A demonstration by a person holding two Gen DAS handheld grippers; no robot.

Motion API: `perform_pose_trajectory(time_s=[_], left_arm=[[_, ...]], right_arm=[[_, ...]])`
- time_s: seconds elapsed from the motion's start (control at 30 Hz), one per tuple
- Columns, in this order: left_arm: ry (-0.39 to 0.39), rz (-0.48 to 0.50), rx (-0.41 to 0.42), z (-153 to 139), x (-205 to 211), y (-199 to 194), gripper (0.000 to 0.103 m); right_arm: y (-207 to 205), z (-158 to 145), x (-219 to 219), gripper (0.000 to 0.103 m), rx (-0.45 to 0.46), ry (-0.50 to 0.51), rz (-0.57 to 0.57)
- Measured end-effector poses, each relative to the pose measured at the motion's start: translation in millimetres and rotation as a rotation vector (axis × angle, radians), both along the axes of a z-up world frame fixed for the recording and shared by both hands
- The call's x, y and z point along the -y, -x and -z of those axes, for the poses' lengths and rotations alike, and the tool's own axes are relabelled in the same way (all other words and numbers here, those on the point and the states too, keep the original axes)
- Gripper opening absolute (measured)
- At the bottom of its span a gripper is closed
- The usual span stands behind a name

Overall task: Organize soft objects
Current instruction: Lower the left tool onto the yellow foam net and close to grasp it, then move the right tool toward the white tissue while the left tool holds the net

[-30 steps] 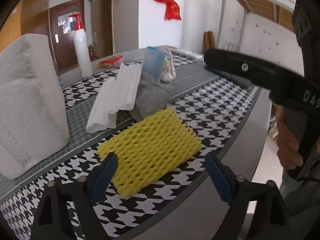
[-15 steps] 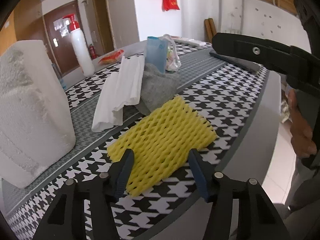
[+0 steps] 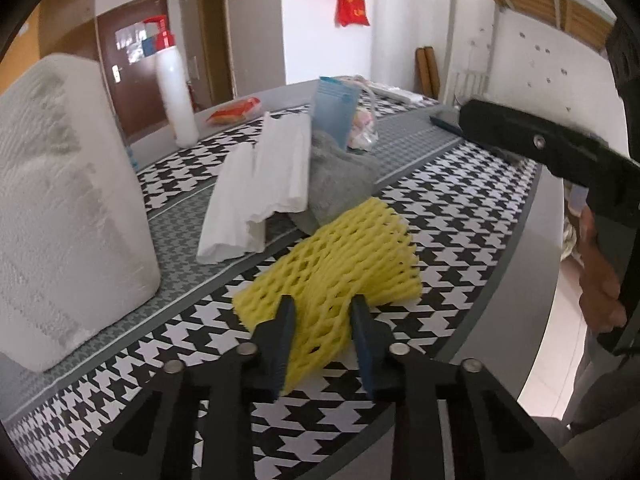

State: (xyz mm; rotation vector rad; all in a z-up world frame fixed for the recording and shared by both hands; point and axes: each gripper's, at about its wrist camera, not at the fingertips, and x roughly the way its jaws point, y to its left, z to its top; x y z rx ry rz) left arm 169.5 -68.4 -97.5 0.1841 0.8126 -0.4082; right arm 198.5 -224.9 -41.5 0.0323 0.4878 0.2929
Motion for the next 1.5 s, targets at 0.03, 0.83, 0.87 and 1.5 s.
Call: perform_pose_trajectory(time_s=[0.03, 0.83, 0.87, 1.5], left_arm=[[0.008, 0.000, 0.006, -1, -2, 2, 0.025], [0.096, -0.226, 0.139, -31, -82, 46, 0.025], [0.094, -0.246, 0.143, -30, -85, 46, 0.025], [0.114, -0.309, 0.145, -27, -114, 50, 0.025]], right_arm=[[0, 0, -1, 0.103, 0.000, 0.000, -0.002], [-12, -7, -73, 0.103, -0.010, 0.046, -0.153], [-13, -7, -76, 0.103, -0.012, 0.047, -0.162], [-54, 21, -106, 0.072, -0.217, 0.036, -0.202]])
